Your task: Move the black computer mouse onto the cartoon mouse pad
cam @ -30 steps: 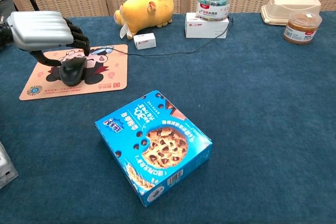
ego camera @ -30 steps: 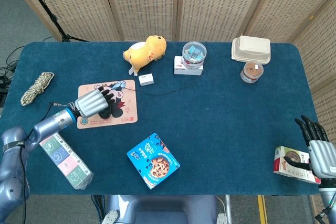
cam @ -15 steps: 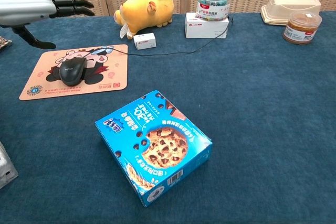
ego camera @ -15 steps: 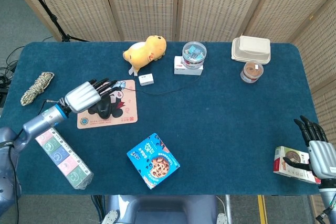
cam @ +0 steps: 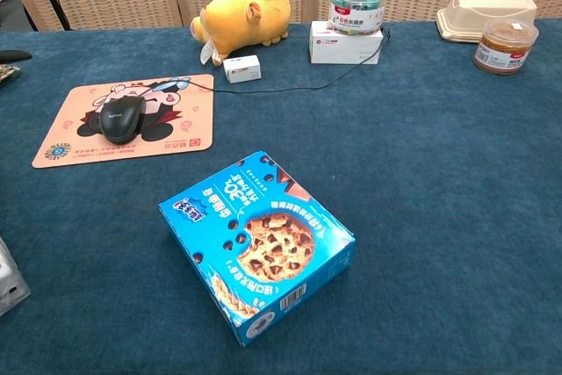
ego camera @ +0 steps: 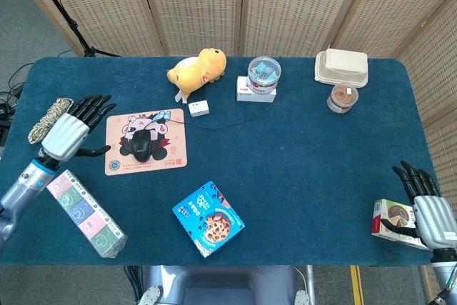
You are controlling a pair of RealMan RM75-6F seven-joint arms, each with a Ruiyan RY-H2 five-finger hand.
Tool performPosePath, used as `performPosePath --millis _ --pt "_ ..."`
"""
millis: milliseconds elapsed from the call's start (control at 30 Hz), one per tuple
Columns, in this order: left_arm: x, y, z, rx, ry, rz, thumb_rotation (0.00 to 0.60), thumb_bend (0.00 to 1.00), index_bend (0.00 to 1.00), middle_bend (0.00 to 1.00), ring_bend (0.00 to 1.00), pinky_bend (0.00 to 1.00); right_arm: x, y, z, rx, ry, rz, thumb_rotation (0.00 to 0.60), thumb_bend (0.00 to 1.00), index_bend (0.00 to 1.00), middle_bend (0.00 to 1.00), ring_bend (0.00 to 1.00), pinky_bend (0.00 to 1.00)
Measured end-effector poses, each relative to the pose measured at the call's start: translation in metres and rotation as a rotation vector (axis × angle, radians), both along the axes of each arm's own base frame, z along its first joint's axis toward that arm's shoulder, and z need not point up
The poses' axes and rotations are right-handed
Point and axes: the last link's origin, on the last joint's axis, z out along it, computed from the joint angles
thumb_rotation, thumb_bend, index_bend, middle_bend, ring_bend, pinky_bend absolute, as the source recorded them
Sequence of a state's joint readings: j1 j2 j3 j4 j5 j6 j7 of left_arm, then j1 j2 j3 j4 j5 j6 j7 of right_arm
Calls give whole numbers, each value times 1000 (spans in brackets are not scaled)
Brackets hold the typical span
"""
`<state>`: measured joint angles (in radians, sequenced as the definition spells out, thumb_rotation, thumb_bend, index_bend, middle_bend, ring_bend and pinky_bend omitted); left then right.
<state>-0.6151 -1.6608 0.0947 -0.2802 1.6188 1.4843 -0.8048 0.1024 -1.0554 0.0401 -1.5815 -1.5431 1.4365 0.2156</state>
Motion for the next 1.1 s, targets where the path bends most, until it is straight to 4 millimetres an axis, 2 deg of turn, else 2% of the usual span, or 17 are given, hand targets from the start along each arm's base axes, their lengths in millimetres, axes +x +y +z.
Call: performPosePath --millis 267,500,667,900,1100 --pt "-26 -52 -3 -65 -207 140 523 153 0 0 0 0 12 7 0 25 -3 48 600 0 0 0 0 0" --pt "-33 -117 4 -82 -327 335 521 148 0 0 0 0 22 14 6 18 -8 95 600 0 0 0 0 0" --pt "-39 -164 21 -24 -287 496 593 147 0 0 0 0 26 18 12 -4 -1 117 600 0 0 0 0 0" --pt "-49 -214 42 48 -184 677 600 147 0 0 0 0 27 24 20 -34 5 125 600 0 0 0 0 0" --pt "-52 -230 50 69 -161 695 600 147 0 0 0 0 26 28 23 -33 -5 120 600 0 0 0 0 0"
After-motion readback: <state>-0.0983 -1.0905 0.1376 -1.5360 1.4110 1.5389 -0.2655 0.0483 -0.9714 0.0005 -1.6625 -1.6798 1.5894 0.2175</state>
